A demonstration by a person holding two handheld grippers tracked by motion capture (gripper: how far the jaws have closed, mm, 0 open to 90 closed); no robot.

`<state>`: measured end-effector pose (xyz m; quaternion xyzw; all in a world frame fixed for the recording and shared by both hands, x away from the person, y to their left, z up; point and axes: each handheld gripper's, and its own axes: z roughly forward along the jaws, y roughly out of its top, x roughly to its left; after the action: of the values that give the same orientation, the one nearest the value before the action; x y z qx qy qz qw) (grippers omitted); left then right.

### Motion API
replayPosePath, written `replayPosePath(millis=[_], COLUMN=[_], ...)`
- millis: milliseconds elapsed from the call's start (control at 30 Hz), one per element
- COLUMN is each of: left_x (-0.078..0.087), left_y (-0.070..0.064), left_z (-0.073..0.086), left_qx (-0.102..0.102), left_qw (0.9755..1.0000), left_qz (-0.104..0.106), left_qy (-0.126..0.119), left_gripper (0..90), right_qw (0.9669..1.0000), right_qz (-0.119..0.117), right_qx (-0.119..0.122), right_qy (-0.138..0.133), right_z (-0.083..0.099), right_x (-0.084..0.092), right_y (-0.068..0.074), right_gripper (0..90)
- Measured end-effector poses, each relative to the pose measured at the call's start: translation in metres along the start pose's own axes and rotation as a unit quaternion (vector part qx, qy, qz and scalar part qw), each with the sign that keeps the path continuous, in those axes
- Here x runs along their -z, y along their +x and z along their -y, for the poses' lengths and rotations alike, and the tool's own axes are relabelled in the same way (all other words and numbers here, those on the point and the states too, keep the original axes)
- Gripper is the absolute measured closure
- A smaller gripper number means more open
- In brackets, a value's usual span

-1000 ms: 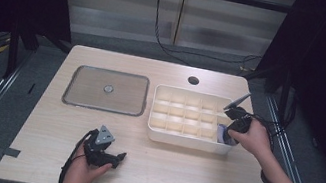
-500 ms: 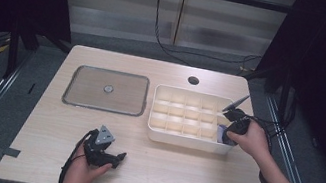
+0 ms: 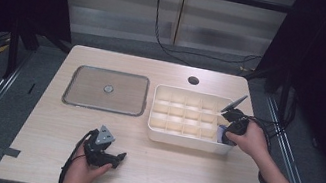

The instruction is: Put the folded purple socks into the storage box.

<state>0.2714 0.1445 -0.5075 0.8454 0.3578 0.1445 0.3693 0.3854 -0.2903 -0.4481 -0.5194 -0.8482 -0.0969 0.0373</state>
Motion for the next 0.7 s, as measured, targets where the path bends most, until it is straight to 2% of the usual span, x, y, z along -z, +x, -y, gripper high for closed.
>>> replayPosePath(millis=[700], left_x=[0.0], left_y=[-0.0001], left_z=[-0.0001], left_qx=[-0.001], left_qw=[1.0], left_qz=[-0.002], left_qy=[0.0], left_gripper=[20.1], right_qw=[1.0], right_qz=[-0.007], right_qx=[0.002], right_qy=[0.001], right_z=[0.0012], right_x=[0.0074], right_y=[-0.003], right_gripper=[88.8])
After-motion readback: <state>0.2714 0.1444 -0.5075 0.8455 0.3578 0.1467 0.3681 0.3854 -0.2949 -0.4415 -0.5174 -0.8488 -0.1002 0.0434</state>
